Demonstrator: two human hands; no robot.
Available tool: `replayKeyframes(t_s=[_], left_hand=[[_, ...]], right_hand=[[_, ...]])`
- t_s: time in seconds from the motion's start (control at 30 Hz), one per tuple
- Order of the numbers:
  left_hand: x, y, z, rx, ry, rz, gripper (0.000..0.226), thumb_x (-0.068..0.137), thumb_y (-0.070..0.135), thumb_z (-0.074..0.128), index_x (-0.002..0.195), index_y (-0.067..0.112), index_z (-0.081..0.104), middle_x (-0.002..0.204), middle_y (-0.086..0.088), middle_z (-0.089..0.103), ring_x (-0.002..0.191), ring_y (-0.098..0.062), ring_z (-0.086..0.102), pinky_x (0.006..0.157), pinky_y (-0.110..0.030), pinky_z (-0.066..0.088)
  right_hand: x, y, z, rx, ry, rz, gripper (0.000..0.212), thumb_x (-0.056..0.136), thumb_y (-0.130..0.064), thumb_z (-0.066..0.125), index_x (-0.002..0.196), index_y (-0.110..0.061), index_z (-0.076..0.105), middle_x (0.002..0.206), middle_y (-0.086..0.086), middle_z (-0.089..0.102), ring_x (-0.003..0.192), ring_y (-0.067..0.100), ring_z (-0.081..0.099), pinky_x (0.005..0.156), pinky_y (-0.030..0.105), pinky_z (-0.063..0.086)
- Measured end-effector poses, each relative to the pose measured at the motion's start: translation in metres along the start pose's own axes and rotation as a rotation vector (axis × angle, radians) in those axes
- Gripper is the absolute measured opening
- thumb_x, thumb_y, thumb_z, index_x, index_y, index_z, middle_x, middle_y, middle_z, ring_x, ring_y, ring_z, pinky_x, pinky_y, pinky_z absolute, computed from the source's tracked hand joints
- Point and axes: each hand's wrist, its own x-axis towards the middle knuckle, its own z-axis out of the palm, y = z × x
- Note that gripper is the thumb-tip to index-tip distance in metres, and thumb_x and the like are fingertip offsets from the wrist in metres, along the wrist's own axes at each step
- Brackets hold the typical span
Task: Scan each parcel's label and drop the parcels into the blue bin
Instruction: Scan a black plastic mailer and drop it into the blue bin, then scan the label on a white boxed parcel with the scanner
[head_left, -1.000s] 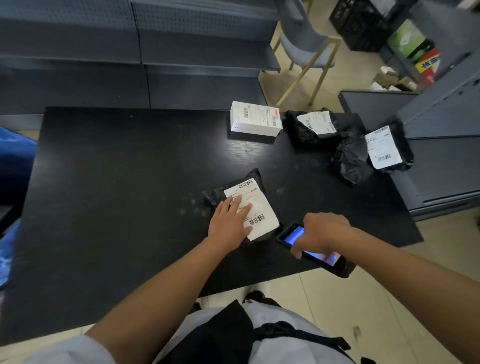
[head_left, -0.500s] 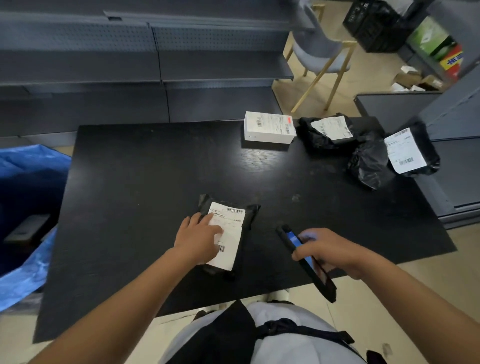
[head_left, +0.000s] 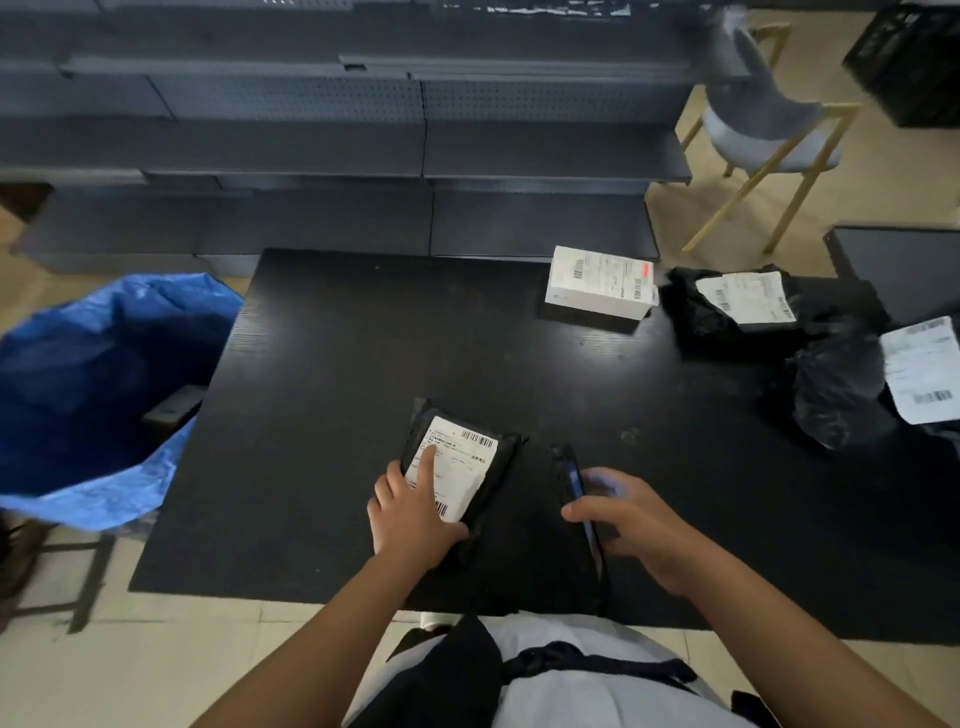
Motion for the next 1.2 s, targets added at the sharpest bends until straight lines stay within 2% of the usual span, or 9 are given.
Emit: replayKeyframes(t_s=[0.37,0.5,0.6,0.7,0.8,0.87,0.97,1.07,1.2], left_hand=[[-0.028,-0.077,-0.053,-0.371,0.205,-0.451,0.107,0.071,0.053,0.079,0.152,0.039,0.011,0.156,-0.011,0.025,0.141,-0.037,0.027,0.114,-0.056,0.028],[-0.01,-0.132,-0.129,-0.369,0.412,-0.475,0.104,0.072,0.044,0.083,0.154,0.035,0.018,0.157,-0.016,0.022,0.143,-0.041,0.022,0.115,-0.058,0.022],[0.019,-0.182,-0.202,-0.211,0.448,-0.502,0.102,0.075,0.048,0.08,0.156,0.034,0.019,0.163,-0.016,0.012,0.149,-0.039,0.012,0.118,-0.056,0.013],[0.041,-0.213,-0.249,-0.177,0.549,-0.577,0.089,0.077,0.052,0.077,0.151,0.029,0.033,0.163,-0.015,0.016,0.15,-0.038,0.013,0.12,-0.054,0.012],[0.059,-0.206,-0.249,-0.317,0.582,-0.364,0.065,0.085,0.035,0.073,0.143,0.016,0.048,0.149,-0.019,0.043,0.135,-0.04,0.042,0.11,-0.052,0.036],[0.067,-0.181,-0.223,-0.394,0.383,-0.17,0.047,0.088,0.023,0.071,0.131,0.01,0.058,0.126,-0.017,0.063,0.111,-0.033,0.061,0.089,-0.039,0.049],[0.077,-0.134,-0.165,-0.365,0.064,-0.011,0.026,0.088,0.015,0.07,0.114,0.01,0.071,0.104,-0.005,0.071,0.102,-0.025,0.067,0.086,-0.032,0.05],[0.089,-0.073,-0.125,-0.341,-0.074,0.156,0.027,0.087,0.014,0.067,0.114,0.012,0.072,0.108,-0.005,0.073,0.103,-0.023,0.068,0.092,-0.031,0.052],[0.097,0.019,-0.107,-0.295,-0.187,0.385,0.029,0.09,0.018,0.064,0.118,0.019,0.069,0.109,0.002,0.07,0.099,-0.017,0.065,0.086,-0.024,0.047]], right_hand=[[0.026,-0.026,0.015,-0.094,-0.096,-0.04,0.03,0.089,-0.016,0.075,0.117,-0.021,0.066,0.113,0.008,0.07,0.104,0.029,0.069,0.101,0.058,0.053],[0.03,-0.042,0.032,-0.119,-0.168,-0.087,0.04,0.088,-0.016,0.076,0.124,-0.024,0.06,0.12,0.005,0.067,0.108,0.027,0.067,0.1,0.053,0.054],[0.029,-0.048,0.043,-0.107,-0.192,-0.121,0.042,0.085,-0.017,0.078,0.123,-0.025,0.061,0.12,0.004,0.068,0.109,0.026,0.067,0.101,0.053,0.053],[0.027,-0.049,0.051,-0.083,-0.17,-0.146,0.062,0.068,-0.034,0.087,0.125,-0.024,0.063,0.122,0.005,0.069,0.112,0.028,0.068,0.103,0.057,0.052],[0.028,-0.042,0.053,-0.048,-0.118,-0.153,0.088,0.051,-0.047,0.085,0.132,-0.023,0.06,0.127,0.005,0.066,0.117,0.03,0.065,0.105,0.058,0.051],[0.026,-0.036,0.052,0.005,-0.068,-0.145,0.094,0.053,-0.046,0.084,0.139,-0.021,0.056,0.131,0.007,0.063,0.12,0.03,0.063,0.104,0.057,0.052],[0.019,-0.023,0.047,0.097,0.022,-0.151,0.108,0.044,-0.053,0.085,0.143,-0.02,0.054,0.135,0.008,0.062,0.121,0.03,0.063,0.103,0.055,0.053],[0.009,-0.012,0.038,0.195,0.121,-0.158,0.109,0.046,-0.053,0.085,0.144,-0.018,0.054,0.138,0.008,0.061,0.124,0.03,0.061,0.105,0.057,0.052],[-0.011,0.004,0.022,0.326,0.288,-0.151,0.108,0.044,-0.053,0.085,0.142,-0.02,0.056,0.136,0.009,0.062,0.124,0.032,0.062,0.104,0.059,0.052]])
